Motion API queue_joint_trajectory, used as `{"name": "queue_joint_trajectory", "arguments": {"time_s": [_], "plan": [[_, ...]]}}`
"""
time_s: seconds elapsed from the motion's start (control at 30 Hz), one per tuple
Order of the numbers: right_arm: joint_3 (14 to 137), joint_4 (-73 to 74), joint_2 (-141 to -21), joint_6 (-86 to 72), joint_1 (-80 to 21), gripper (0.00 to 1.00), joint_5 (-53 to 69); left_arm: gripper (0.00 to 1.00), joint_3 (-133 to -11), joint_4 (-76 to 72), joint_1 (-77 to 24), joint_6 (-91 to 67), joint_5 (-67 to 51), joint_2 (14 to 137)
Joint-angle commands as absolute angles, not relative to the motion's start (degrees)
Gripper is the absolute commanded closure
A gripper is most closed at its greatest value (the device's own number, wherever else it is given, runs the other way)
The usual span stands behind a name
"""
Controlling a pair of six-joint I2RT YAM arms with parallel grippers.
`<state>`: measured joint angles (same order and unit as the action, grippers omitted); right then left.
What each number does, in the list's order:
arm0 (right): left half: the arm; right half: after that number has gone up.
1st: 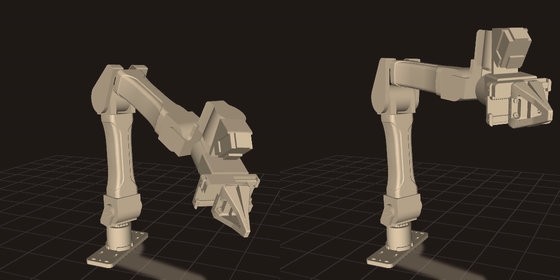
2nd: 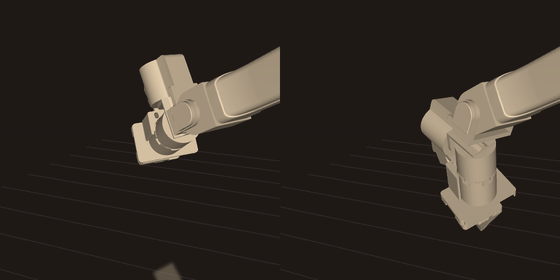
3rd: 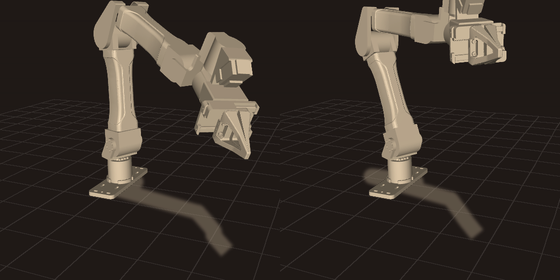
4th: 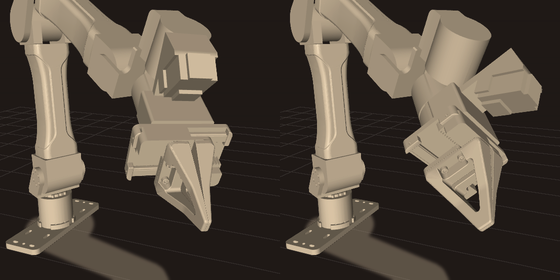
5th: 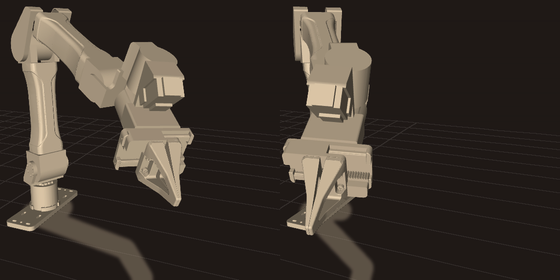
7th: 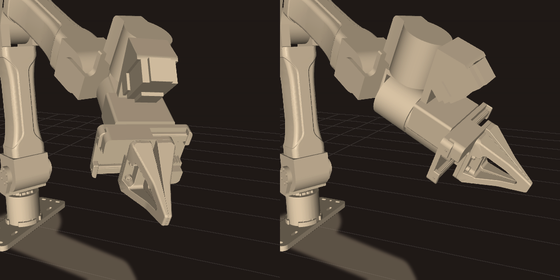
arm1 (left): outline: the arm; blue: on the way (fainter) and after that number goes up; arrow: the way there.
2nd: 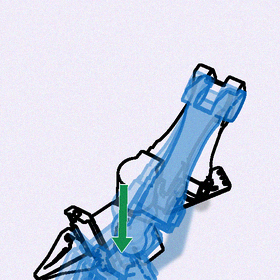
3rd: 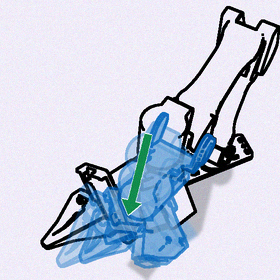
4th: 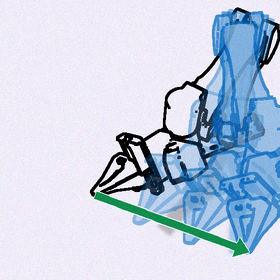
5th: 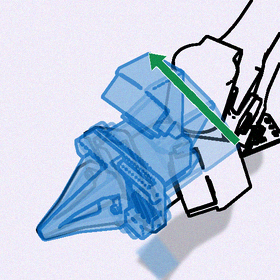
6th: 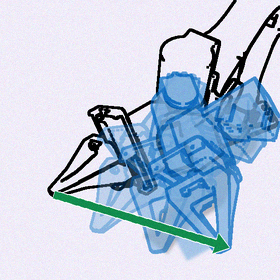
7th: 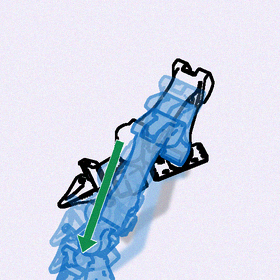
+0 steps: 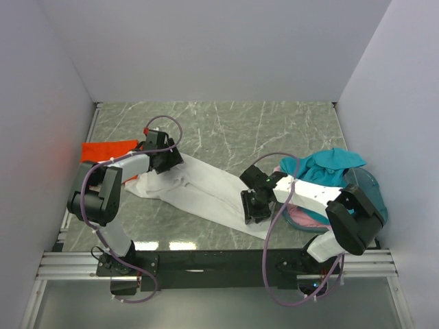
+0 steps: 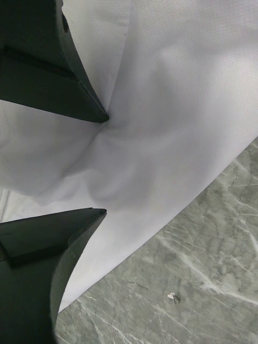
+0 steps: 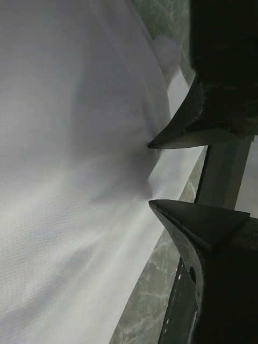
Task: Fold and stack the t-shirts
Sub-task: Fold the tshirt
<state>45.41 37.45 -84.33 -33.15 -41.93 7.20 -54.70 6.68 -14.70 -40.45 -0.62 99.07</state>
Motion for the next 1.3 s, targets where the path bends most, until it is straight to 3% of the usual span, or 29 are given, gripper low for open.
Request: {"name": "queue_joint_trajectory", "arguments": {"time_s": [0.0, 0.4, 0.7, 1.0, 1.27], "plan": [[45.52, 39.02, -81.13, -33.13, -42.54, 0.50, 7.47, 0.27, -53.43, 12.57, -14.59, -38.50, -0.62, 103.01], [57.56, 46.84, -78.92, -30.15, -42.28, 0.50, 2.20, 0.26, -60.38, 18.19, -14.94, -36.12, -0.62, 97.13], [56.26, 40.09, -86.73, -28.39, -40.78, 0.50, 1.14, 0.25, -61.61, 23.99, -14.94, -37.71, -0.18, 94.30], [50.72, 36.39, -89.91, -28.83, -40.52, 0.50, 0.09, 0.26, -61.17, 21.27, -14.94, -38.06, -0.35, 101.77], [45.88, 35.33, -90.53, -30.50, -40.52, 0.50, 2.55, 0.26, -70.21, 20.82, -17.22, -34.55, -1.67, 112.21]]}}
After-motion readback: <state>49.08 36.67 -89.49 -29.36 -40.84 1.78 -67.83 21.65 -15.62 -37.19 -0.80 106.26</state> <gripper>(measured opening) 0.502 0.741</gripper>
